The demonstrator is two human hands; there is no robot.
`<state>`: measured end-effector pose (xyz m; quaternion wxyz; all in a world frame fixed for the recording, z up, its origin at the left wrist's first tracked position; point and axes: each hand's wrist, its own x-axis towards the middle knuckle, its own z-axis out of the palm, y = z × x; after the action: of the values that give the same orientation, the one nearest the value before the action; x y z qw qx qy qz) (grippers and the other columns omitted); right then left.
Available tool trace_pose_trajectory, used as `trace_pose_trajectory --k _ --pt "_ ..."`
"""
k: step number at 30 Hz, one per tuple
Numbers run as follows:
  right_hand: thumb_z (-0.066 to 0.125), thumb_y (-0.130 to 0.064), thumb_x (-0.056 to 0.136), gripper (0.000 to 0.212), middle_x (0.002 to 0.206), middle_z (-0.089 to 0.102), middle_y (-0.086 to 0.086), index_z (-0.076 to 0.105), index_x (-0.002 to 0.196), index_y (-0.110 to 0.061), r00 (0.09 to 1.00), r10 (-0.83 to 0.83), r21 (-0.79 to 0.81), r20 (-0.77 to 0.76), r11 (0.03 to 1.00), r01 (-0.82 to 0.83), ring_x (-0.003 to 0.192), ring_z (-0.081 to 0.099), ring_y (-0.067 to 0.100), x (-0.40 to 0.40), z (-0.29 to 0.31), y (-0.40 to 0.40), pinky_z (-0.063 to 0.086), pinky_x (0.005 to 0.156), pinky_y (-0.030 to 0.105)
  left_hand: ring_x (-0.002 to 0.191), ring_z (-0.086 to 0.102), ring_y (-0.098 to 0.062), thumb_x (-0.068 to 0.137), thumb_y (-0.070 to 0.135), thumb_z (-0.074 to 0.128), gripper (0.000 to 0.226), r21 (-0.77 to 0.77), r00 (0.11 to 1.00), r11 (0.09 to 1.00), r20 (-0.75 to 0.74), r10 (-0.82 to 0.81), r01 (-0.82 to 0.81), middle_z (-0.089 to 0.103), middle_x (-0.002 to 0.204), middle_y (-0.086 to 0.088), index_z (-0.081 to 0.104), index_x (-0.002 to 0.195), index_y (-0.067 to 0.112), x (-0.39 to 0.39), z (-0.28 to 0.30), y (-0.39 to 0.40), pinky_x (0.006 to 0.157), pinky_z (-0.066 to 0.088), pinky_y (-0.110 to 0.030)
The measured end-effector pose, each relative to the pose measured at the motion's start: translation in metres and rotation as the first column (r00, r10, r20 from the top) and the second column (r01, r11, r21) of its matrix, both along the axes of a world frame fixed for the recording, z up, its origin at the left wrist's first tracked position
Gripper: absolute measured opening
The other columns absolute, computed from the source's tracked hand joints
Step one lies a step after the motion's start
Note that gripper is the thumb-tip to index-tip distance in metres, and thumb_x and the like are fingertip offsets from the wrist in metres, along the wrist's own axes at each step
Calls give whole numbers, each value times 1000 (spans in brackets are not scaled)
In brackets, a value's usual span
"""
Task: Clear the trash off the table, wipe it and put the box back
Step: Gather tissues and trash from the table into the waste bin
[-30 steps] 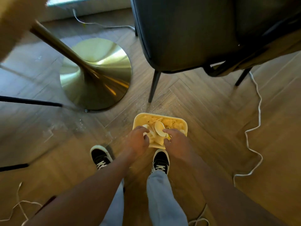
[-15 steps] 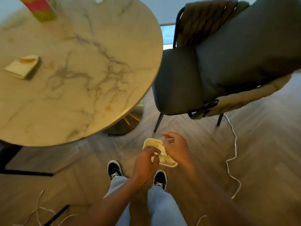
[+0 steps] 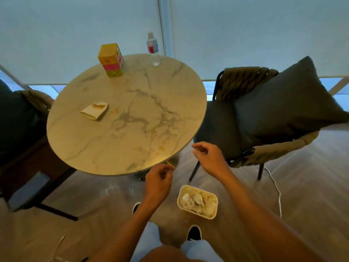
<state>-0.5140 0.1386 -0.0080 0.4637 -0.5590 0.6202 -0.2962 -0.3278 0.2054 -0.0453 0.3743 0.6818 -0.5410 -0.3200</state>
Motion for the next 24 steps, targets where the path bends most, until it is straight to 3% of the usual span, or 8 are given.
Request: trace_pose_trajectory --k 2,5,9,13,18,24 --pt "59 -19 93 20 101 65 -5 66 111 -24 1000 23 -4 13 1000 -23 96 61 10 12 9 -6 47 75 15 81 62 -3 84 7 67 15 -1 998 998 -17 57 -57 67 90 5 71 88 21 17 3 -7 73 49 -19" --pt "59 -19 92 18 101 65 -2 66 109 -23 998 50 -18 38 999 -50 95 62 11 32 19 -15 51 83 24 77 62 -7 86 9 65 13 30 996 996 -18 83 -82 67 94 4 72 92 18 45 8 -15 62 46 -9" --pt "60 -19 91 20 97 64 -5 67 110 -21 998 52 -35 24 998 -51 93 61 11 67 26 -32 46 76 17 77 61 -3 86 10 65 13 48 995 994 13 96 -97 68 93 5 71 92 20 91 15 -32 59 43 -6" --pt "61 -22 90 15 93 64 -7 67 103 -27 997 77 -26 -13 997 -78 91 63 12 110 27 -55 49 79 23 78 60 -1 87 12 64 12 77 993 990 26 117 -119 68 93 6 71 93 20 147 19 -57 61 41 -4" --pt "62 -23 88 13 90 67 -1 67 97 -31 992 91 -27 -93 995 -94 84 65 16 170 26 -86 52 77 31 81 60 -4 87 15 63 13 105 992 987 45 114 -118 68 94 7 70 95 23 217 23 -95 72 42 -16" --pt "63 -27 88 12 89 67 1 68 99 -28 991 97 32 -90 995 -95 85 65 18 232 24 -114 53 79 38 80 56 -6 89 17 61 19 167 984 970 18 177 -178 64 98 2 67 107 18 290 18 -144 70 40 -18"
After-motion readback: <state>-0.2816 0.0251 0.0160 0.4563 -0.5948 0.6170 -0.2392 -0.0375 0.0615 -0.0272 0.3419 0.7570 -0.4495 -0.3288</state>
